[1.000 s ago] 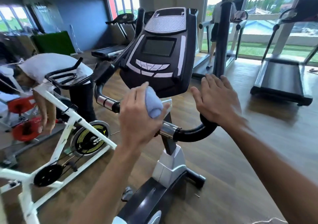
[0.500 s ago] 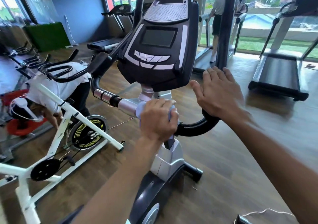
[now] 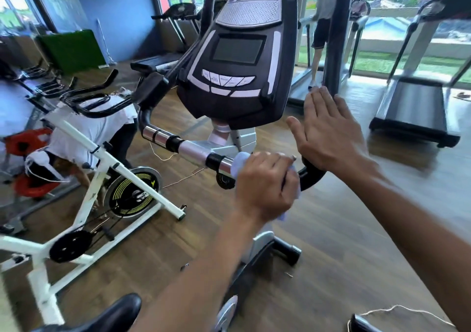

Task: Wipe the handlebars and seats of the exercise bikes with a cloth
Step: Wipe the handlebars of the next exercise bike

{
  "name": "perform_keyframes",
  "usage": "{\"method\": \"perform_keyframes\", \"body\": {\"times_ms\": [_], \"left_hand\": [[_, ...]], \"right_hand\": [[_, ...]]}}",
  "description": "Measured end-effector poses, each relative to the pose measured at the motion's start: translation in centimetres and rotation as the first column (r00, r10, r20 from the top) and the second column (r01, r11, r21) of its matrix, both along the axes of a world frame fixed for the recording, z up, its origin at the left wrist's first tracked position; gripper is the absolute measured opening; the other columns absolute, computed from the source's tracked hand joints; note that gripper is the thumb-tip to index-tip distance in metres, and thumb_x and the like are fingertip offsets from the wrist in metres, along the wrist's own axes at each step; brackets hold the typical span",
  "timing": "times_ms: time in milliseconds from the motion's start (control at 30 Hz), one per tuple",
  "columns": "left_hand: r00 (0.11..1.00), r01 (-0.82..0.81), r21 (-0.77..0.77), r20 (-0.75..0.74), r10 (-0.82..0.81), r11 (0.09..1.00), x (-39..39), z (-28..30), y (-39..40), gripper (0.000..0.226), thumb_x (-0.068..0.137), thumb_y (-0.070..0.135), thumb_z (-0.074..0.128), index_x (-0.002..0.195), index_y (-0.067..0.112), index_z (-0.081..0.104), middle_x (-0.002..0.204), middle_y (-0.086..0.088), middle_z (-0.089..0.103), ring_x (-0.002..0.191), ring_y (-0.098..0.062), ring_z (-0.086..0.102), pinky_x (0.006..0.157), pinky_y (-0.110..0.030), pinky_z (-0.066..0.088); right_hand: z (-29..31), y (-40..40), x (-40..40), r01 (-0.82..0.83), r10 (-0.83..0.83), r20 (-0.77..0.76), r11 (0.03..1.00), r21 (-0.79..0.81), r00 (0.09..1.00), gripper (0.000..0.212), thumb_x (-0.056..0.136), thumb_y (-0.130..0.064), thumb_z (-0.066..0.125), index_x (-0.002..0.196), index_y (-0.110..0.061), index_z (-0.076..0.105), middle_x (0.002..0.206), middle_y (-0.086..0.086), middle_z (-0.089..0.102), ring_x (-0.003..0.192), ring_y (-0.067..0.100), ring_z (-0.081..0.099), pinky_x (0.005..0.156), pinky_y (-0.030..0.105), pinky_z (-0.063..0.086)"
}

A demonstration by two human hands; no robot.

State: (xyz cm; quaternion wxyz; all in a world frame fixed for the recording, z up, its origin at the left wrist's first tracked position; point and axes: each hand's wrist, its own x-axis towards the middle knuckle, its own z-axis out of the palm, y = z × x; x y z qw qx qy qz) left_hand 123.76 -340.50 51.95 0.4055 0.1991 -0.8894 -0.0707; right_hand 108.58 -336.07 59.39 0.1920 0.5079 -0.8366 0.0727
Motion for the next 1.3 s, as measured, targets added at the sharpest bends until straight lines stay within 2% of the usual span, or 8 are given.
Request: {"method": "perform_keyframes", "body": {"times_ms": [133,300,533,633,733,900,1133,1300], "left_hand": [[0.946,-0.243,0.126,0.248,0.207,0.962,-1.8,2.9,-2.9,0.050,0.089,0.037,0.028,0.085,0.016,0.073,0.088,-0.007,0.072,0.088,-0.033,0.064,0.070,-0.039,0.038],[0.990,-0.137,0.036,0.046,0.135,0.990,0.8,-0.2,0.4,0.041,0.094,0.031,0.042,0.114,0.012,0.074,0.109,-0.003,0.074,0.102,-0.026,0.065,0.093,-0.042,0.046],[0.936,-0.340,0.048,0.114,0.333,0.939,-1.4,1.5,-1.3,0.039,0.086,0.037,0.039,0.079,0.014,0.070,0.079,-0.006,0.068,0.079,-0.031,0.062,0.072,-0.040,0.040],[0.990,-0.116,-0.009,-0.082,0.115,0.993,0.0,-1.3,2.3,0.032,0.090,0.027,0.051,0.104,0.010,0.075,0.100,-0.005,0.074,0.094,-0.027,0.063,0.088,-0.041,0.045],[0.997,0.074,-0.111,0.039,-0.070,0.991,0.9,0.5,-1.9,0.039,0.089,0.032,0.046,0.103,0.015,0.079,0.097,-0.003,0.076,0.088,-0.026,0.067,0.081,-0.037,0.049],[0.951,-0.306,0.078,0.070,0.301,0.949,0.0,1.7,-3.9,0.046,0.084,0.042,0.036,0.080,0.019,0.076,0.081,-0.006,0.072,0.081,-0.032,0.065,0.067,-0.037,0.043],[0.998,0.058,-0.163,0.028,-0.054,0.985,1.1,-0.6,-3.0,0.041,0.083,0.041,0.064,0.110,0.012,0.074,0.105,-0.004,0.072,0.094,-0.028,0.066,0.088,-0.041,0.050],[0.920,-0.355,0.022,-0.173,0.353,0.935,5.3,1.0,-9.9,0.035,0.088,0.037,0.053,0.101,0.011,0.073,0.093,-0.008,0.072,0.083,-0.031,0.066,0.075,-0.043,0.056]], "right_hand": [[-0.3,0.4,0.1,-0.008,0.008,0.007,1.000,-0.025,1.000,0.082,0.102,-0.057,0.000,0.162,-0.002,0.006,0.171,0.014,-0.001,0.158,0.022,-0.007,0.128,0.040,-0.004],[-0.8,0.8,0.6,-0.011,0.011,0.013,0.999,-0.039,1.000,0.086,0.097,-0.059,-0.005,0.162,-0.003,0.003,0.171,0.013,-0.004,0.158,0.021,-0.008,0.128,0.040,-0.006],[-1.4,1.5,0.7,-0.046,0.046,0.006,0.999,-0.020,0.999,0.088,0.096,-0.062,-0.006,0.162,-0.002,-0.001,0.171,0.013,-0.006,0.158,0.022,-0.010,0.128,0.040,-0.005],[-1.5,1.5,0.8,-0.054,0.055,0.008,0.998,-0.031,0.998,0.089,0.096,-0.063,-0.006,0.162,-0.002,-0.001,0.171,0.013,-0.006,0.158,0.022,-0.010,0.128,0.039,-0.005],[-1.4,1.8,0.7,-0.075,0.076,0.016,0.997,-0.026,0.997,0.089,0.096,-0.063,-0.006,0.162,-0.002,-0.001,0.171,0.013,-0.007,0.158,0.021,-0.011,0.128,0.038,-0.007],[-1.6,1.9,0.6,-0.089,0.089,0.030,0.996,-0.026,0.996,0.092,0.095,-0.065,-0.008,0.162,-0.003,0.001,0.171,0.013,-0.006,0.158,0.021,-0.010,0.128,0.040,-0.005],[-1.7,2.5,0.3,-0.135,0.137,0.029,0.989,-0.051,0.990,0.088,0.097,-0.062,-0.004,0.162,-0.003,0.008,0.171,0.013,0.001,0.158,0.021,-0.004,0.128,0.036,-0.005],[-1.9,3.7,0.9,-0.184,0.196,0.093,0.976,-0.119,0.976,0.082,0.100,-0.060,0.005,0.163,-0.008,0.015,0.171,0.007,0.006,0.158,0.016,-0.001,0.127,0.032,-0.005]]}}
